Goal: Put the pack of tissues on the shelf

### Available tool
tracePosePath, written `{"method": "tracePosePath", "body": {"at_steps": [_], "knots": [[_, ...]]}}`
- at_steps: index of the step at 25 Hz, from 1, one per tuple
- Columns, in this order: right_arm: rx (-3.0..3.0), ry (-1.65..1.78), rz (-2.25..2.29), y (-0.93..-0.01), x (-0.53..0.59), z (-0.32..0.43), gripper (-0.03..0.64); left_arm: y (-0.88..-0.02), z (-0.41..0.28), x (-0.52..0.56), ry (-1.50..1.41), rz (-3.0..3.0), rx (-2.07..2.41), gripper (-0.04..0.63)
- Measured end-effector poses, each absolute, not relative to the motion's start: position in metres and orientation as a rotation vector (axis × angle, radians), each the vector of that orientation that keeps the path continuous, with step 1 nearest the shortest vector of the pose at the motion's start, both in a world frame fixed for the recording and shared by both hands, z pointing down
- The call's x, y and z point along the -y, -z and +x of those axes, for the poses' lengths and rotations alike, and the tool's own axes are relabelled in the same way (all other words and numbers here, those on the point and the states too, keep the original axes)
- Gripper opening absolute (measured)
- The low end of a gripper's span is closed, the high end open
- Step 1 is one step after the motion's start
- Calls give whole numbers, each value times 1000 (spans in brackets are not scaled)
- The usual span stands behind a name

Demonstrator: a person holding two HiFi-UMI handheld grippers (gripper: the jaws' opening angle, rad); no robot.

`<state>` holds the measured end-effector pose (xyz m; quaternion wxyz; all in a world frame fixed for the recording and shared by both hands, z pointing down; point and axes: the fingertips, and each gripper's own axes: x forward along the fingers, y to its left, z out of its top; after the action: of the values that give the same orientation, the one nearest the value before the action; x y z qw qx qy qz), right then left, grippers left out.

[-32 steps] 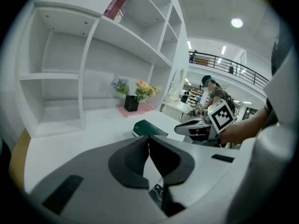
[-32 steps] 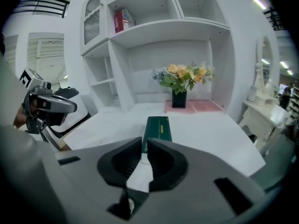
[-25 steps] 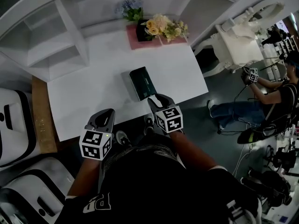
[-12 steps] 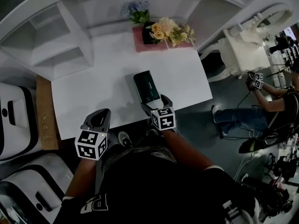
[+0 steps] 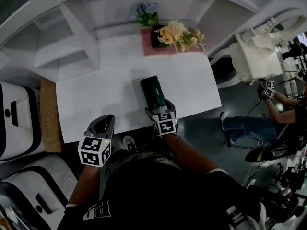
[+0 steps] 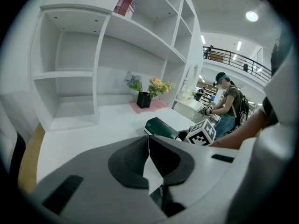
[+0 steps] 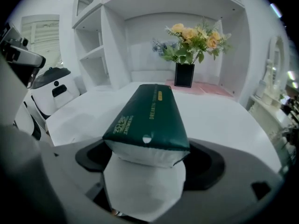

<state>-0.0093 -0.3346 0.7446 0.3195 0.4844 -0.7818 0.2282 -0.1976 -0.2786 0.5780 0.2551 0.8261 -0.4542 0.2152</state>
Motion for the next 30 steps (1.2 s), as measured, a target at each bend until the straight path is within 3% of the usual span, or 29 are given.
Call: {"method": "tracePosePath", "body": {"at_steps": [30], "knots": [[2236, -581, 1172, -657, 386, -7, 442, -542, -172, 317, -486, 2277, 1369, 15]]}}
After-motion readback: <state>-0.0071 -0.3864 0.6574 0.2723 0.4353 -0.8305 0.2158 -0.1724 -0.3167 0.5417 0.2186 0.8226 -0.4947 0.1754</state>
